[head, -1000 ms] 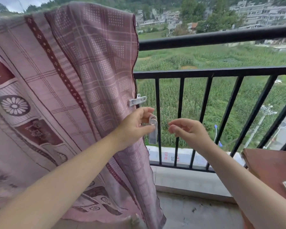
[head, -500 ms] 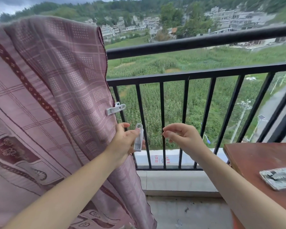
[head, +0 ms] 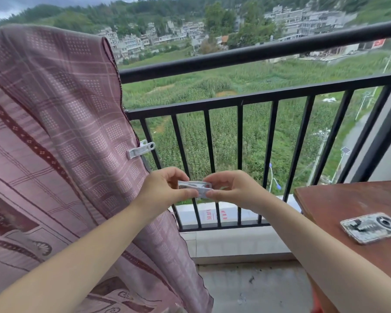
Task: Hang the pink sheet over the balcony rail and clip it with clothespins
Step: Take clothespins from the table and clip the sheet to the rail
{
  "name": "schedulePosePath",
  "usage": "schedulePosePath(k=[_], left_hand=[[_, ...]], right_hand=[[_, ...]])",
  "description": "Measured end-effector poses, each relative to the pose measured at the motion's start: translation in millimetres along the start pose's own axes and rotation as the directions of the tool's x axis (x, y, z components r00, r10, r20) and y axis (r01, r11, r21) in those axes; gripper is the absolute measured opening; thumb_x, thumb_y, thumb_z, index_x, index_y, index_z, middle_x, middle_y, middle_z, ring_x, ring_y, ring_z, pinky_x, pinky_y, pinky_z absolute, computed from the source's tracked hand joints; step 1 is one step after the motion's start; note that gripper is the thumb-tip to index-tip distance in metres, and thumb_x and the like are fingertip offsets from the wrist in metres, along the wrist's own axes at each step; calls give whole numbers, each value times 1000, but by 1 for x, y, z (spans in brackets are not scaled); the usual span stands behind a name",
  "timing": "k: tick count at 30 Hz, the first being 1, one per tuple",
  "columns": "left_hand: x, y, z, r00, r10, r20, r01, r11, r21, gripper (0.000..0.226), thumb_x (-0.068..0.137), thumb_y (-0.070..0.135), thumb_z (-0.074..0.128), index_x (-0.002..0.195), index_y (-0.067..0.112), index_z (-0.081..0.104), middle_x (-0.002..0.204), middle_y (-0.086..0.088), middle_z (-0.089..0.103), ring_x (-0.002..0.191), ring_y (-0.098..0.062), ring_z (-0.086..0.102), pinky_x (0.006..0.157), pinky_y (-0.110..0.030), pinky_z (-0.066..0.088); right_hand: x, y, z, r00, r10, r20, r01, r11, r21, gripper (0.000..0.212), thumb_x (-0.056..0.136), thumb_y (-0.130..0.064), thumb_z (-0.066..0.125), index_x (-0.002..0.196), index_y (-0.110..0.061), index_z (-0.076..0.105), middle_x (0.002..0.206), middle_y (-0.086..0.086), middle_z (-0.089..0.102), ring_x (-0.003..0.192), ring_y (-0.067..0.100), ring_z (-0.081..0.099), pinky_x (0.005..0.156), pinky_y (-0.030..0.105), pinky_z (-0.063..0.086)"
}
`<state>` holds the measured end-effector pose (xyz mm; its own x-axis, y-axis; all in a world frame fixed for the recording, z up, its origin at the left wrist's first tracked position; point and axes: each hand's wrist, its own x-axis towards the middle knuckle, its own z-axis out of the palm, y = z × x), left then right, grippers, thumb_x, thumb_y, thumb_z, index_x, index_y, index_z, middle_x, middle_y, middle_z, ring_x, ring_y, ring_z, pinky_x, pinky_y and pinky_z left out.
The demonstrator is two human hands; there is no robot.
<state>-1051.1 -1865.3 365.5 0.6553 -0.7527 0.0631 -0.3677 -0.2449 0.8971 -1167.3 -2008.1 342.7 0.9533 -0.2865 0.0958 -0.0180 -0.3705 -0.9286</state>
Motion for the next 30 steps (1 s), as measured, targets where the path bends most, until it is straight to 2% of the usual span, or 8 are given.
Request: schedulePosePath(k=[3, 5, 7, 9, 15, 19, 27, 30], left_hand=[[-2, -5, 1, 997, 29, 73, -30, 999, 19, 25, 66, 2, 76, 76, 20, 61, 79, -6, 65, 72, -14, 62, 70, -25, 53], [3, -14, -4, 986, 31, 163, -85, 937, 339, 27, 75, 16, 72, 99, 19, 61, 100, 6, 62, 96, -10, 58, 90, -24, 47], [15, -30, -10, 954, 5, 299, -262, 493, 829, 42, 85, 32, 60, 122, 14, 52, 126, 4, 52, 122, -15, 43, 106, -30, 32], [31, -48, -7, 919, -118, 377, -377, 20, 926, 39, 90, 30, 49, 125, 12, 50, 136, -4, 47, 133, -23, 30, 112, -38, 22], [74, -90, 31, 843, -537, 23, -280, -402, 872, 56, 90, 44, 38, 136, 13, 37, 144, -14, 38, 137, -39, 22, 112, -59, 1], [84, -99, 39, 745, -666, -36, -254, -333, 908, 37, 91, 28, 40, 125, 17, 49, 134, 0, 49, 127, -25, 42, 108, -47, 22], [54, -112, 51, 774, -573, 269, -412, -133, 901, 29, 85, 2, 45, 109, 12, 57, 118, -7, 60, 112, -28, 54, 88, -36, 41], [43, -110, 40, 860, -334, 386, -435, -86, 896, 17, 65, 17, 72, 81, 13, 66, 85, -8, 66, 84, -25, 62, 68, -33, 47]], right_hand=[[2, 7, 2, 1000, 18, 5, -18, 1000, 7, 32, 77, -8, 67, 109, -4, 62, 81, 1, 65, 70, 9, 59, 70, 18, 50], [7, 19, 3, 999, 20, -25, -23, 992, -127, 27, 79, -11, 65, 105, -4, 63, 84, 8, 65, 73, 14, 57, 69, 25, 47], [15, 37, 5, 993, 66, -93, -86, 969, -232, 24, 82, -16, 61, 101, -2, 64, 91, 18, 67, 76, 19, 56, 69, 30, 44], [24, 57, 8, 983, 119, -138, -154, 946, -285, 28, 84, -19, 58, 104, 0, 62, 101, 20, 65, 88, 27, 59, 79, 35, 47], [42, 99, 26, 977, 181, -114, -209, 924, -320, 35, 84, -19, 58, 112, 2, 58, 110, 18, 61, 101, 29, 55, 88, 34, 41], [47, 120, 28, 974, 224, -27, -222, 931, -291, 37, 82, -20, 60, 108, 5, 59, 109, 22, 61, 97, 32, 57, 90, 39, 45], [59, 150, 21, 956, 293, 29, -281, 936, -213, 28, 81, -7, 46, 95, 13, 59, 82, 25, 53, 93, 42, 54, 81, 43, 44], [73, 154, 27, 940, 339, 44, -334, 938, -98, 38, 74, -17, 40, 74, 16, 60, 72, 24, 50, 81, 42, 52, 73, 41, 44]])
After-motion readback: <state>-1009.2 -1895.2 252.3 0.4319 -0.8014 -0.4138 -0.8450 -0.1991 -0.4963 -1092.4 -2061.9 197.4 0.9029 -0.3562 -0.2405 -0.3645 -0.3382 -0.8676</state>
